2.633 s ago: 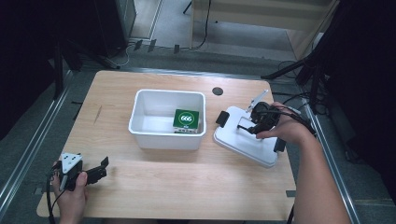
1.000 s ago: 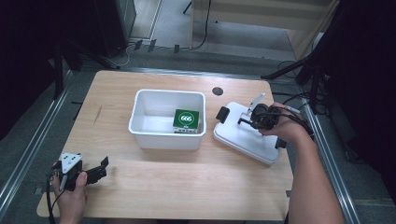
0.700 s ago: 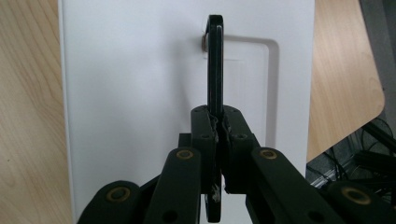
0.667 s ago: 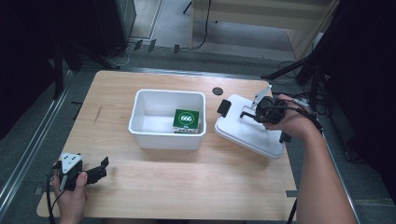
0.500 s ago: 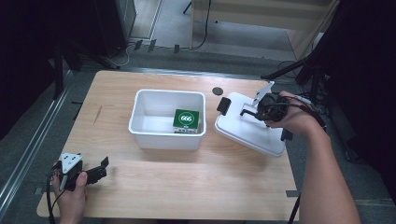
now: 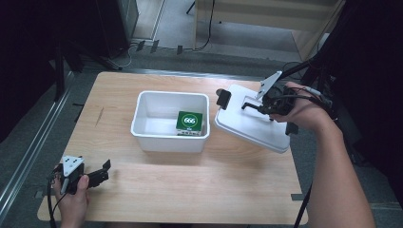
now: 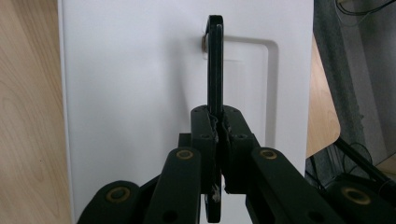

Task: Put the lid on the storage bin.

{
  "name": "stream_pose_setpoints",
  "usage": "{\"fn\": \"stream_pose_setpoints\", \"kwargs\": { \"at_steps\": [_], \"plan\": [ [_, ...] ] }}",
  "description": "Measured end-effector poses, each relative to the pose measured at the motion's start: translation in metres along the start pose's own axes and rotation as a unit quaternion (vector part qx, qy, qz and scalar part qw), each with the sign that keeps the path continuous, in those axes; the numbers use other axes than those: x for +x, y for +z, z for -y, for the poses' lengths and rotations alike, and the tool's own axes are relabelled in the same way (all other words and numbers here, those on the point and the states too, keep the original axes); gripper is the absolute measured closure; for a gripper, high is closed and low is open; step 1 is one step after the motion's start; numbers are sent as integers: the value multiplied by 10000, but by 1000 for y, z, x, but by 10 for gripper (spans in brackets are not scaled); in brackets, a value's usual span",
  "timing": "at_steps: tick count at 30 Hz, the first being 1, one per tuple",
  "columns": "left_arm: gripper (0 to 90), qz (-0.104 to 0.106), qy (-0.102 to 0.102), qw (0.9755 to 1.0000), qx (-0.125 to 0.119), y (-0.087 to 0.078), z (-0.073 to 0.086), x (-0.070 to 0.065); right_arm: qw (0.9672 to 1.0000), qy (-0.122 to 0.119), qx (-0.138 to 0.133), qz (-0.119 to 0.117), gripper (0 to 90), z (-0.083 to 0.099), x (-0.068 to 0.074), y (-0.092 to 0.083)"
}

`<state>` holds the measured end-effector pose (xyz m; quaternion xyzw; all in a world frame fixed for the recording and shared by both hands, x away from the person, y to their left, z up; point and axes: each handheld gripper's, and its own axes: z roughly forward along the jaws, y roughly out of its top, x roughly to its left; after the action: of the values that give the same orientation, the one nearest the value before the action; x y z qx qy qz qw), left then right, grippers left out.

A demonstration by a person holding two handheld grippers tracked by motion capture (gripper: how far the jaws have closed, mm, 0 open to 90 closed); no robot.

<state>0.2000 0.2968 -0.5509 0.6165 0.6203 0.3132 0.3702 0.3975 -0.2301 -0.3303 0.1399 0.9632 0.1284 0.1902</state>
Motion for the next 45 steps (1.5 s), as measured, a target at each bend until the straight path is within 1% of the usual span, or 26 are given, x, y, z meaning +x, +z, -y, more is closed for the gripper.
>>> {"fn": "stream_pose_setpoints", "kwargs": {
  "at_steps": [5, 11, 16, 18, 19, 26, 28, 35, 45],
  "plan": [
    [41, 3, 10, 10000, -1, 0, 0, 0, 10000, -90, -33, 19, 858, -11, 1, -7],
    [41, 6, -1, 10000, 4, 0, 0, 0, 9995, -305, -90, -4, 858, -30, 5, -13],
    [41, 12, -13, 10000, 3, 0, 0, 0, 9989, -434, -164, -27, 858, -48, 8, -13],
    [41, 13, -17, 10000, 4, 0, 0, 1, 9986, -486, -190, -45, 858, -55, 10, -11],
    [41, 12, -16, 10000, -6, 0, 0, 1, 9982, -552, -222, -60, 858, -59, 10, -10],
    [41, 21, -32, 10000, -18, 0, 0, 1, 9971, -680, -305, -175, 858, -85, 18, -2],
    [41, 30, -35, 10000, -19, 0, 0, 1, 9968, -727, -265, -192, 858, -92, 21, 1],
    [41, 50, -42, 10000, -5, 0, 0, 1, 9954, -859, -286, -307, 858, -116, 28, 11],
    [41, 58, -50, 10000, -9, 0, -1, 2, 9928, -1055, -321, -459, 858, -144, 38, 23]
  ]
}}
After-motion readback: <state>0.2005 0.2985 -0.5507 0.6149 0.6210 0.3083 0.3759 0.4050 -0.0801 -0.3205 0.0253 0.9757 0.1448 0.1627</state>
